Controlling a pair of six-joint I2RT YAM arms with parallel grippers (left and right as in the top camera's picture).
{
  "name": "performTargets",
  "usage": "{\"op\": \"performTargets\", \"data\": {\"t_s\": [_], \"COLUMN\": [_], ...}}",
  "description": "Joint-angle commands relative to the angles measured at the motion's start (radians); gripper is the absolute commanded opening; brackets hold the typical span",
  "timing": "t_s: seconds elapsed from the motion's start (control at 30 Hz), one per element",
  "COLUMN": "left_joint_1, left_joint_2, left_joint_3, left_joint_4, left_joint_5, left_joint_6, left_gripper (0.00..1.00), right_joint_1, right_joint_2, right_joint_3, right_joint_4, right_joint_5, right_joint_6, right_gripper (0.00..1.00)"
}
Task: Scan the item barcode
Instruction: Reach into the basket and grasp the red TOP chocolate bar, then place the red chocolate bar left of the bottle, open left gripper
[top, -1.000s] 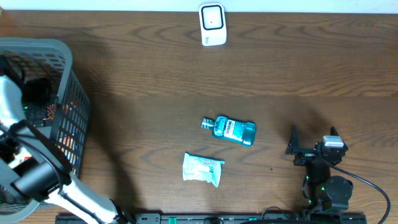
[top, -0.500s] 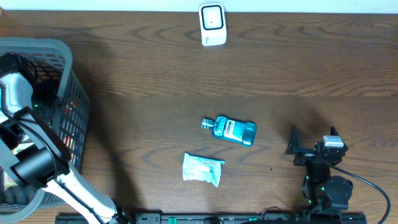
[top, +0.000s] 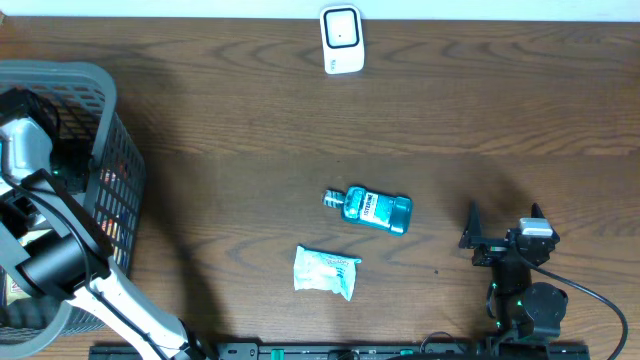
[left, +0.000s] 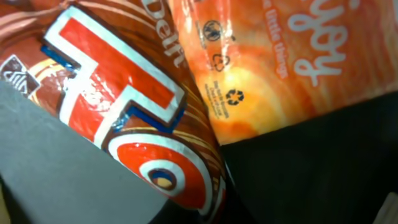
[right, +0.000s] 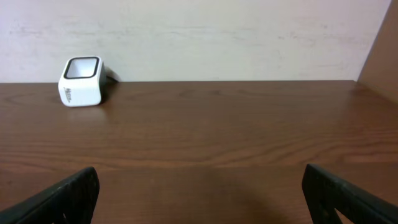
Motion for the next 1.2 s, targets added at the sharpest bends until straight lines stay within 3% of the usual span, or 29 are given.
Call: {"op": "performTargets", "data": {"t_s": [0.0, 0.2, 0.53, 0.7, 0.9, 1.17], "left_joint_1": [-0.001, 0.017, 0.077, 0.014, -0.268, -0.798], "left_joint_2": [0.06, -0.07, -0.547, -0.756, -0.898, -0.811], "left_joint_3": [-0.027, 0.013, 0.014, 0.014, 0.014, -0.069], "left_joint_4": [-0.047, -0.118, -0.101, -0.087, -0.083, -0.084], "left_joint_5": [0.01, 0.012, 0.016, 0.187, 0.198, -0.111], "left_joint_6": [0.026, 0.033, 0.032, 0.033, 0.102, 0.186], "left_gripper": [0.07, 0.07, 0.07, 0.07, 0.07, 0.07], "right_joint_1": [0.004, 0.004, 0.004, 0.004, 0.004, 0.004], "right_joint_2": [-0.001, -0.001, -0.001, -0.001, -0.001, -0.001], "right_joint_3": [-0.001, -0.001, -0.001, -0.001, -0.001, -0.001], "right_joint_4": [-0.003, -0.003, -0.003, -0.003, -0.003, -0.003], "right_joint_5": [-0.002, -0.002, -0.002, -0.002, -0.002, -0.002], "right_joint_6": [-0.014, -0.014, -0.014, -0.014, -0.014, -0.014], "right_gripper": [0.99, 0.99, 0.99, 0.99, 0.99, 0.99]}}
